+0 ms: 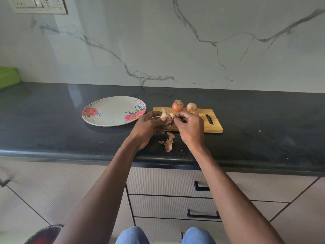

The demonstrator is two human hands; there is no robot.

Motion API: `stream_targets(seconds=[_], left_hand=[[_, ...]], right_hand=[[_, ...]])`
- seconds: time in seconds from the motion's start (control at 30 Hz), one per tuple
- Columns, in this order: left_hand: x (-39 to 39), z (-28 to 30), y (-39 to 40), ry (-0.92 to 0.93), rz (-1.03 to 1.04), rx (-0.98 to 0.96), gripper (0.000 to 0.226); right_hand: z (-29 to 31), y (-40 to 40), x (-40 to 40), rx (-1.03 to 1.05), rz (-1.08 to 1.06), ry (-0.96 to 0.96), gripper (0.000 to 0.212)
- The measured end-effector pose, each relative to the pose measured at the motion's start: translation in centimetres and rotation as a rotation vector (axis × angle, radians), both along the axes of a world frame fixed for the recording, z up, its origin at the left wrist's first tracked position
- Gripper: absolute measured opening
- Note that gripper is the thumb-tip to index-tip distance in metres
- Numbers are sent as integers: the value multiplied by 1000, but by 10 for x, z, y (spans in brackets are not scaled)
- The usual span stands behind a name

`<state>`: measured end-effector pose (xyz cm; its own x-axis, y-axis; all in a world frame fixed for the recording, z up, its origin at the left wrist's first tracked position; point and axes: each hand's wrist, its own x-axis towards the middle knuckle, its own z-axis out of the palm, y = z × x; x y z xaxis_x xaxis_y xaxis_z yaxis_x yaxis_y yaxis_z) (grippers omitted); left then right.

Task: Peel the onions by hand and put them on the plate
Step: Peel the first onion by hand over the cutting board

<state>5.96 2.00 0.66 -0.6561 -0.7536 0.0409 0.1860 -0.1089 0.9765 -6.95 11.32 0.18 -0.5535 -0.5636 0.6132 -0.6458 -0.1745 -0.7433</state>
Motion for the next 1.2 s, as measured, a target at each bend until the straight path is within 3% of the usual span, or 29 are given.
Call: stream_targets(seconds=[0.2, 0.33, 0.63, 0.8, 0.97, 1.2], left_hand=[[0, -2, -1, 1, -28, -3, 42], [0, -3, -2, 14, 10, 28, 27], [-4, -3, -4, 36, 56, 36, 40], [1, 2, -4, 63, -7, 82, 28], [2, 0, -3, 40, 33, 90, 45], [3, 4, -4, 83, 40, 144, 12]], right_hand=[[-1, -2, -2, 34, 11, -82, 13], [0, 0, -2, 30, 26, -86, 8], [-4, -4, -6, 67, -63, -69, 4], [-3, -2, -4, 97, -88, 19, 8], [-1, 0, -3, 112, -71, 40, 10], [-1, -1, -3, 149, -78, 54, 9]])
